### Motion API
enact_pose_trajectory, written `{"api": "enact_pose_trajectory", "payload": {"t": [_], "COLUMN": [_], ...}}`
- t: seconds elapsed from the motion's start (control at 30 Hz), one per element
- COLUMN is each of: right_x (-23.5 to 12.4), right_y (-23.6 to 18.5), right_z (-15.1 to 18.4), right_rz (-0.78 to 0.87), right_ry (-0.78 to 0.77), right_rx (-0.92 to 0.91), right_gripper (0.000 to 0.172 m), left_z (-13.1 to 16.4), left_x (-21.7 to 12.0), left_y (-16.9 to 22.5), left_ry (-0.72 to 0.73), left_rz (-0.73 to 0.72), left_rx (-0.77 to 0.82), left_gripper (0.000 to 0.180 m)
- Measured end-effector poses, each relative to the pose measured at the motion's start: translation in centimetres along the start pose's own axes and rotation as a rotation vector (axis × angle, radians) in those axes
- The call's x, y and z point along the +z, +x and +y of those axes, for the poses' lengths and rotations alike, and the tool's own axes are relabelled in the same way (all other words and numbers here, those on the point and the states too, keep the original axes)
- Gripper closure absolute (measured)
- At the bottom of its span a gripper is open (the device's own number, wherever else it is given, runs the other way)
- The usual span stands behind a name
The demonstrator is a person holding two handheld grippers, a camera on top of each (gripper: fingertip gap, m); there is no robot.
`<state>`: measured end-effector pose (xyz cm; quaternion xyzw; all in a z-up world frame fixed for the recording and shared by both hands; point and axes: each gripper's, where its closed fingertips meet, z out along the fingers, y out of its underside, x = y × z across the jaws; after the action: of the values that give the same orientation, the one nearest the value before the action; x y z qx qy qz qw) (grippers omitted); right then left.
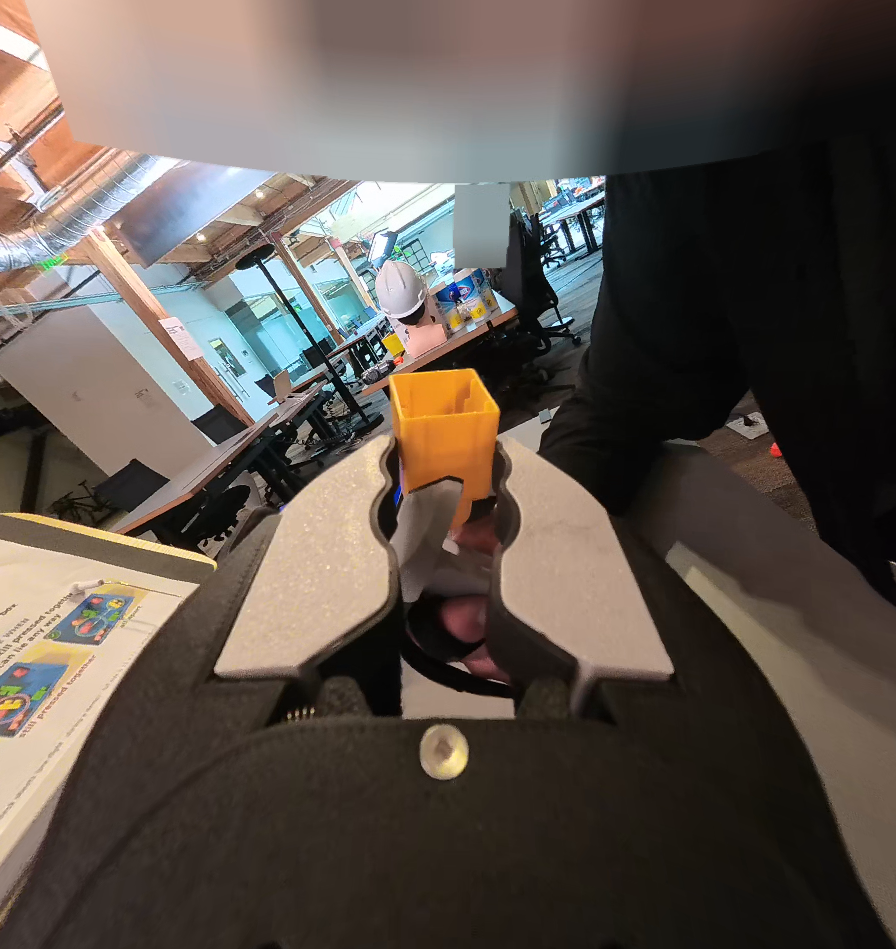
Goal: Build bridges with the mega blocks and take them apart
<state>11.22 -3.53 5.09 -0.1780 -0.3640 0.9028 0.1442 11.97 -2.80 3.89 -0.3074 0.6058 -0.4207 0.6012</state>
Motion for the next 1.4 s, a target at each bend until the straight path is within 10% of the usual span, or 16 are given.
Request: {"api": "enact_pose_trajectory", "payload": {"t": [0.03,0.37,0.77,1.07,1.4], "right_x": [0.0,-3.0,-19.0,-23.2,-23.5], "right_y": [0.1,2.1,1.2,2.4,4.3], "right_z": [0.0,-0.8,4.1,10.0,10.8], "right_rz": [0.012,0.360,1.297,1.335,1.353], "right_ry": [-0.007,-0.218,-1.301,-1.833,-1.932], "right_rx": [-0.010,-0.131,-0.165,0.063,0.155], "right_gripper": [0.125,0.134,0.134,0.134,0.126], "left_z": [0.1,0.8,9.8,13.9,14.5], "left_x": [-0.1,-4.0,-11.3,-12.1,-12.6], "left_y": [0.0,-2.7,-2.5,-1.9,-1.9], "left_ry": [-0.008,-0.190,-0.556,-0.688,-0.705], "left_rz": [-0.003,-0.153,-0.337,-0.325,-0.332], "left_rx": [-0.001,-0.020,-0.135,-0.203,-0.215], "left_gripper": [0.146,0.151,0.159,0.159,0.160]}}
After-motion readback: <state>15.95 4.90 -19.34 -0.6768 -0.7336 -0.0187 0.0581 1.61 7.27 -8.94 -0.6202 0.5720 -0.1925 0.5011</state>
